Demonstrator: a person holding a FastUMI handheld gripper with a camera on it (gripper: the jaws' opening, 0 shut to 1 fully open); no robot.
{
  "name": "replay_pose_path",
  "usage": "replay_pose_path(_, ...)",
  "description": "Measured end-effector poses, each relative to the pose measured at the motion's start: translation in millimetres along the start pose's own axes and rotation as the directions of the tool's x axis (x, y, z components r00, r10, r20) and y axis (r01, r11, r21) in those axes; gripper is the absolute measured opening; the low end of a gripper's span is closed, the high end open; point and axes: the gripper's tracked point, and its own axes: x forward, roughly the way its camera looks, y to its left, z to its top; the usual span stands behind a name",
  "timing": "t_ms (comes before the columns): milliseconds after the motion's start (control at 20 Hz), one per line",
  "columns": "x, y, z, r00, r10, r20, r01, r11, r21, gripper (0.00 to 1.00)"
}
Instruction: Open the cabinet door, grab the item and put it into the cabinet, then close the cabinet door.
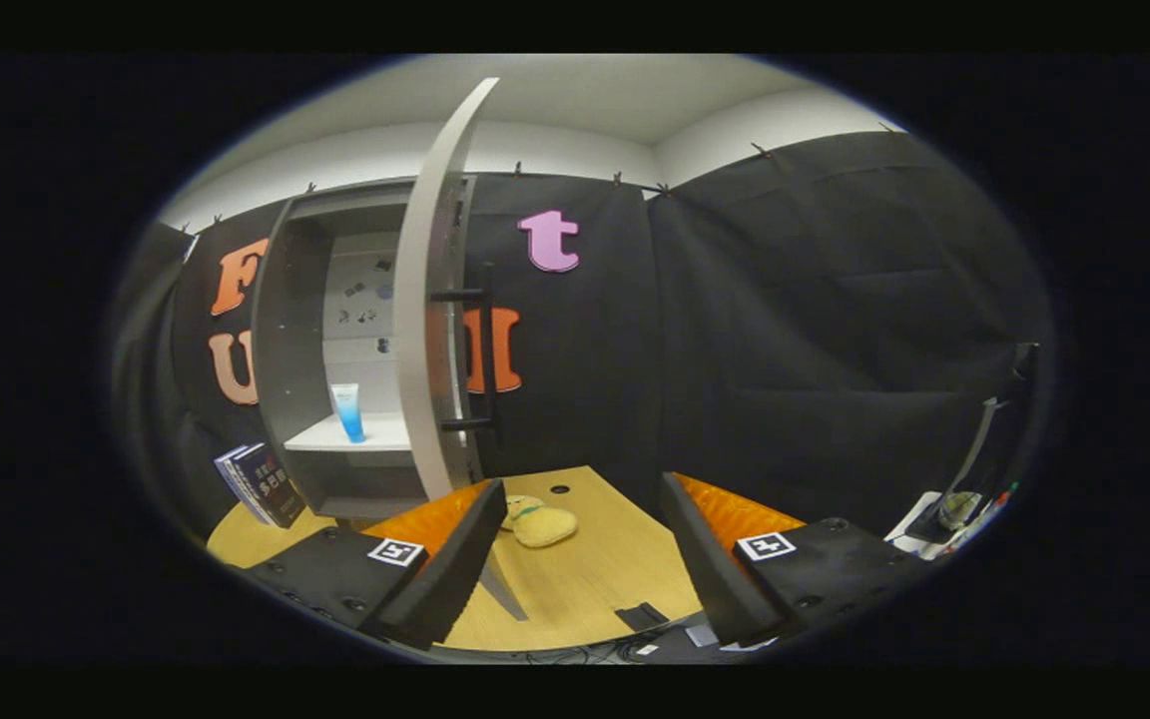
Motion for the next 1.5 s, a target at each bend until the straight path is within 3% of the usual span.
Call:
replay_pose_path(450,31.6,10.3,-33.4,0.998,0.042,-0.046,-0.041,0.999,0.035,0.99)
replay_pose_path(1000,22.1,30.1,-41.8,0.998,0.049,-0.048,-0.049,0.999,0.002,0.96)
replay_pose_path(1500,9.9,114.6,-51.0,0.982,0.177,-0.065,-0.177,0.984,0.007,0.96)
